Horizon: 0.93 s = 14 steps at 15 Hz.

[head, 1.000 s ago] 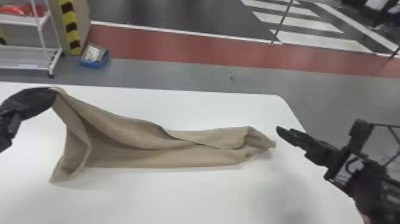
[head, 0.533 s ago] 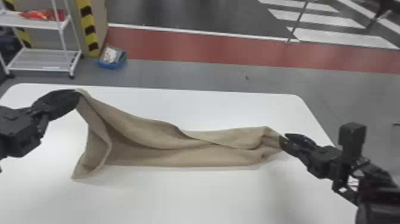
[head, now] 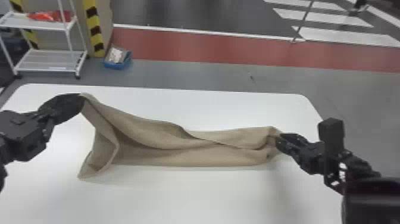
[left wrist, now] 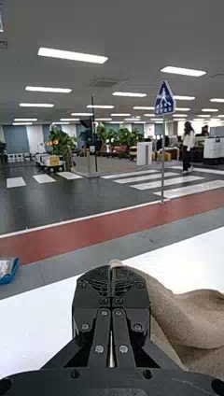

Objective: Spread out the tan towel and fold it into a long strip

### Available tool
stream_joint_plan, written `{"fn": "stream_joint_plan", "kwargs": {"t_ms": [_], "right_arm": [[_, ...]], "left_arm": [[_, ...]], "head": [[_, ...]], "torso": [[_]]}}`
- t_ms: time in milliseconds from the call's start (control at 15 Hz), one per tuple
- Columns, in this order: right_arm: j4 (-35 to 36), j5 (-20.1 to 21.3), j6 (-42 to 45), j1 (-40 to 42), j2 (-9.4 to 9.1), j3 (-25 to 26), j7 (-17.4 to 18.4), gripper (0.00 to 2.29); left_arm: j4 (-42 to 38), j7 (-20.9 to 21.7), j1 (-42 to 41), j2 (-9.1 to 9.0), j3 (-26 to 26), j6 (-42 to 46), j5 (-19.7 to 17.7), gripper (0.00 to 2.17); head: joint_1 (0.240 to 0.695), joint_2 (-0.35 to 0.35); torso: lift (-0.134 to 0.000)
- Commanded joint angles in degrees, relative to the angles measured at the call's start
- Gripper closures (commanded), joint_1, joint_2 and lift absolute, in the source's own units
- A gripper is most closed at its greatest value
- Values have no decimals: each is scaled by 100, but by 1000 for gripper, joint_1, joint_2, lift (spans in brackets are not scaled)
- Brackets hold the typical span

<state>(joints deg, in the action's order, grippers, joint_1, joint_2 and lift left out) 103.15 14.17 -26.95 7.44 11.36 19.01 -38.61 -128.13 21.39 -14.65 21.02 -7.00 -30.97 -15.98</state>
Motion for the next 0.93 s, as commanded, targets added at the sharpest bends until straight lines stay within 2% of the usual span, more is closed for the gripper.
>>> {"fn": "stream_joint_plan", "kwargs": {"t_ms": [0,267,400,600,733,867], "right_arm": [[-287,104,-61,-199,25,-64,-6,866],[-471,200,-96,-313,51,-64,12,856],[-542,244,-78,-313,95,-55,64,586],[-568,271,-43,-304,104,-47,64,589],[-577,271,-61,-322,104,-55,64,805],[-594,271,-131,-357,121,-55,47,1217]], "left_arm": [[-19,5,-29,7,-3,7,7,1706],[-125,14,-100,16,-39,7,7,1710],[-125,14,-109,25,-47,7,-2,1706],[-133,23,-135,16,-47,7,-2,1710],[-160,23,-188,16,-74,7,-2,1706],[-195,23,-240,16,-100,25,-2,1710]], "head": [[695,-176],[695,-180],[695,-185],[695,-193],[695,-197],[695,-198]], "torso": [[-124],[-124],[-124],[-124],[-124],[-124]]}}
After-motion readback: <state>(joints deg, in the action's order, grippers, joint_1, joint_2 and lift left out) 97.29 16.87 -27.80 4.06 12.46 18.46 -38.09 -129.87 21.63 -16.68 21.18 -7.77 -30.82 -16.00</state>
